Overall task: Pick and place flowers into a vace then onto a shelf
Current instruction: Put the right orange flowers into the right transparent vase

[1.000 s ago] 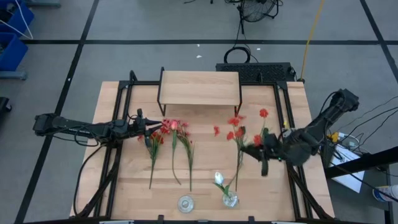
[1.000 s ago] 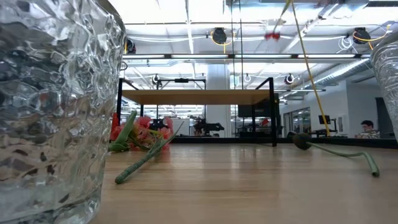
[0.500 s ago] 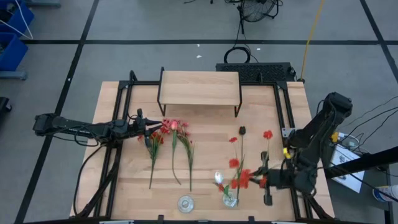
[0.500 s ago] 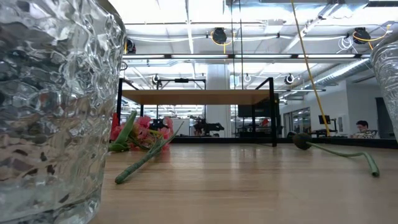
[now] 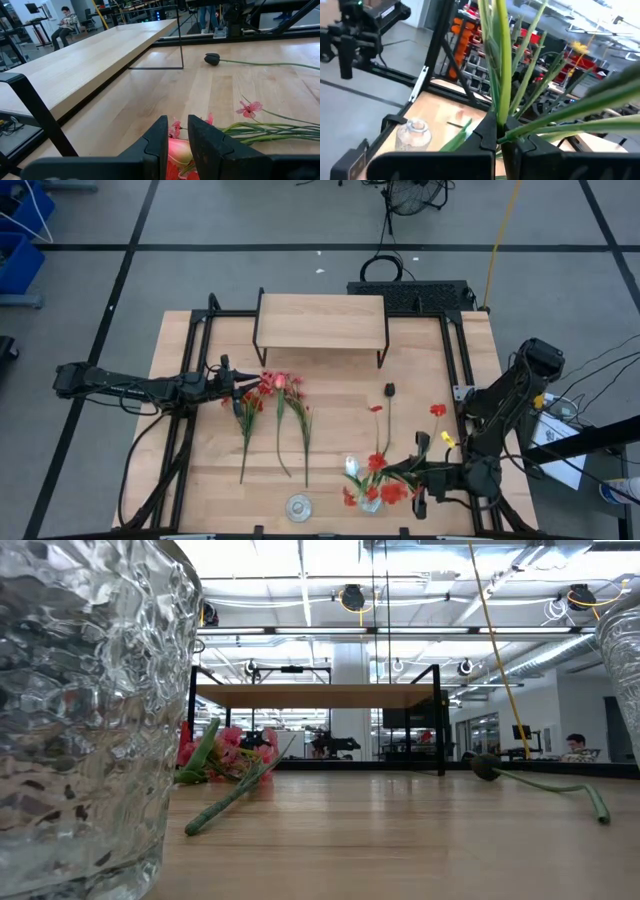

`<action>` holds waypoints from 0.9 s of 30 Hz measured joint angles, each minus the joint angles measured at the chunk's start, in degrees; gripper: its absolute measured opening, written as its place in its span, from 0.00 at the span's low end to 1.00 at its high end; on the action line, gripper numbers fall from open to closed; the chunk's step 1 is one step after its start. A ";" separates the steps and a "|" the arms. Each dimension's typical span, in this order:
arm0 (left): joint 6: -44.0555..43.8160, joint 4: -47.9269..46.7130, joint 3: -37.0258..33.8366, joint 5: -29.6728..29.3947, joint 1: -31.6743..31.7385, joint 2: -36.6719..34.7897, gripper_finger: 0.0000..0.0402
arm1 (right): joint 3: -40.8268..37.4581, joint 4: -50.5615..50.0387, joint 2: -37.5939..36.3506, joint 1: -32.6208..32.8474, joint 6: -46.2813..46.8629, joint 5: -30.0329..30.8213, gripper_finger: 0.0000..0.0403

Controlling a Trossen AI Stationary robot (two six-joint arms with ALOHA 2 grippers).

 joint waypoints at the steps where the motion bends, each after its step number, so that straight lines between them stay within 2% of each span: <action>1: -0.02 0.01 0.00 0.00 0.01 0.00 0.20 | 0.00 -0.60 0.00 0.02 0.03 -0.14 0.00; 9: 0.00 0.01 0.00 0.00 -0.01 0.00 0.20 | 0.00 -7.29 0.00 0.61 1.23 -0.48 0.00; 24: -0.01 0.01 0.00 0.00 0.00 0.00 0.20 | 0.02 -16.80 1.03 0.40 11.22 -13.19 0.01; 27: 0.00 0.01 0.00 0.00 0.01 0.02 0.20 | 0.02 -17.23 2.08 0.13 13.23 -13.79 0.01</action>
